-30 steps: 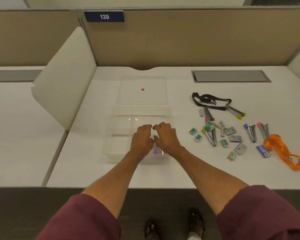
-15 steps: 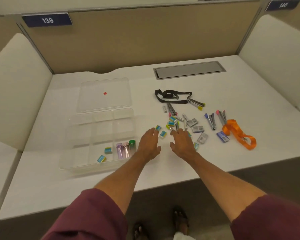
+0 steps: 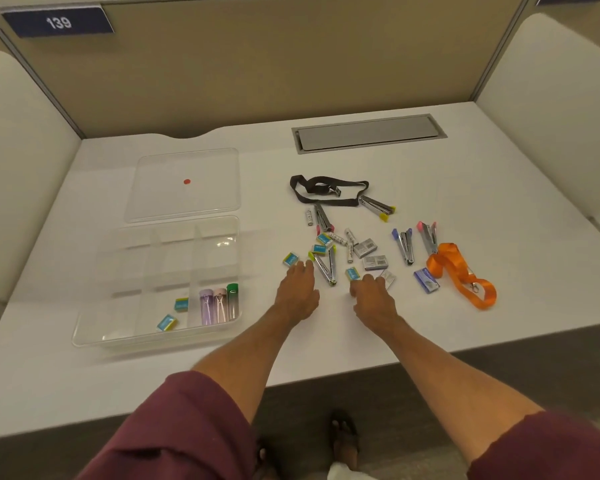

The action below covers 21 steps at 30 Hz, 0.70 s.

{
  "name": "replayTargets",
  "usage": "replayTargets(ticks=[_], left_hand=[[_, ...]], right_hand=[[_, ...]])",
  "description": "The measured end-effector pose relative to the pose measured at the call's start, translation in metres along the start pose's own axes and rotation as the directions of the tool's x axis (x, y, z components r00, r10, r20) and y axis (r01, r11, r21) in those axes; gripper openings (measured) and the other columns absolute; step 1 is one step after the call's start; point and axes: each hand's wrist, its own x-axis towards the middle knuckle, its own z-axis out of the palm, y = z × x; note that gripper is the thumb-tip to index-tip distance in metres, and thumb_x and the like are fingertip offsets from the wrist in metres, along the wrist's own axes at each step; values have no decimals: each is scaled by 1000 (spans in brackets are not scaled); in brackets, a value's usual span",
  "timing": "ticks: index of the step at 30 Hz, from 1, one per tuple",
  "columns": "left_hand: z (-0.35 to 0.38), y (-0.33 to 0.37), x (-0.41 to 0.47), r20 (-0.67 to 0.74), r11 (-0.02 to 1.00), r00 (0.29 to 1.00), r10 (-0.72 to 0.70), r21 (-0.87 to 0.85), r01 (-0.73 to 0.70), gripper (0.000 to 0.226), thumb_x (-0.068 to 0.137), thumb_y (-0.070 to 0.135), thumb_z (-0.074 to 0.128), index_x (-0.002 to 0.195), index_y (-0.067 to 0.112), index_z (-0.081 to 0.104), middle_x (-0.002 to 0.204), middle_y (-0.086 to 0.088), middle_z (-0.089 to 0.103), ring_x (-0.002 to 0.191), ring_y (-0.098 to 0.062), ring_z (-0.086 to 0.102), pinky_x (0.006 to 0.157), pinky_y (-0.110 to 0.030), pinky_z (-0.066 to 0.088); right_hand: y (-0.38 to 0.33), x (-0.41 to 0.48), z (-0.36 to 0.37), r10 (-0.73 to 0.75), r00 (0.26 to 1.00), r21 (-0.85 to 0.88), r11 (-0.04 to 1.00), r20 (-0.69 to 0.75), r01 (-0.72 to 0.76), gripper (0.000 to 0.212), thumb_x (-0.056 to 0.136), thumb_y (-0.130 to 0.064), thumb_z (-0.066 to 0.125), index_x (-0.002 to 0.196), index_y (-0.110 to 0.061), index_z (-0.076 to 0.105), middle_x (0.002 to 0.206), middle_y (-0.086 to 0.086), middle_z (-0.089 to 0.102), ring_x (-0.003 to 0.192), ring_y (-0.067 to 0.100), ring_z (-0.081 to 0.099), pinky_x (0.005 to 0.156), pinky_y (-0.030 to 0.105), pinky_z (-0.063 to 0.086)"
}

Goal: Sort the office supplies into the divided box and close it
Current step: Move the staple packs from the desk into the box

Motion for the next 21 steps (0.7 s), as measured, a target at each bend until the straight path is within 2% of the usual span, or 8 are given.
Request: replayTargets(ticks=[3, 7, 10, 17, 21], left_hand=[[4, 3, 2, -32, 998, 999, -44, 42, 45, 51, 93, 11, 53, 139, 5, 31, 143, -14, 36, 127, -32, 40, 96, -42, 47], [9, 1, -3, -7, 991, 997, -74, 111, 74, 38, 86, -5, 56, 122, 3, 47, 141, -17, 32, 117, -32, 44, 88, -40, 53], [9, -3, -7, -24, 994, 998, -54, 93, 56, 32, 85, -10, 50, 114, 3, 50, 134, -17, 38, 113, -31, 46, 86, -41, 52], [-37, -26, -16, -192, 1000, 981, -3, 10, 5, 34, 92, -5, 38, 122, 5, 50, 119, -16, 52, 104, -31, 52, 83, -40, 47], [-68, -57, -30, -301, 996, 953, -20, -88, -7, 22, 91, -5, 41, 108, 1, 54, 108, -16, 54, 94, -32, 54, 76, -43, 48]], right_hand=[[3, 5, 0, -17, 1000, -9, 1000, 11, 17, 29, 94, -4, 48, 121, -11, 55, 126, 11, 48, 118, 28, 45, 84, 39, 49], [4, 9, -1, -59, 998, 7, 998, 1, 59, 27, 93, -4, 46, 117, -10, 58, 124, 12, 51, 113, 29, 50, 83, 38, 48], [-2, 13, -9, -93, 995, 40, 995, -28, 94, 26, 91, -3, 51, 114, -9, 61, 122, 12, 51, 115, 29, 49, 84, 37, 47], [-64, 22, -38, -201, 972, 107, 971, -125, 214, 29, 84, -5, 63, 113, -11, 62, 123, 13, 51, 118, 30, 46, 89, 35, 46], [-118, 24, -50, -300, 941, 123, 939, -159, 321, 30, 84, -5, 62, 113, -11, 61, 120, 12, 52, 115, 29, 46, 87, 35, 45]])
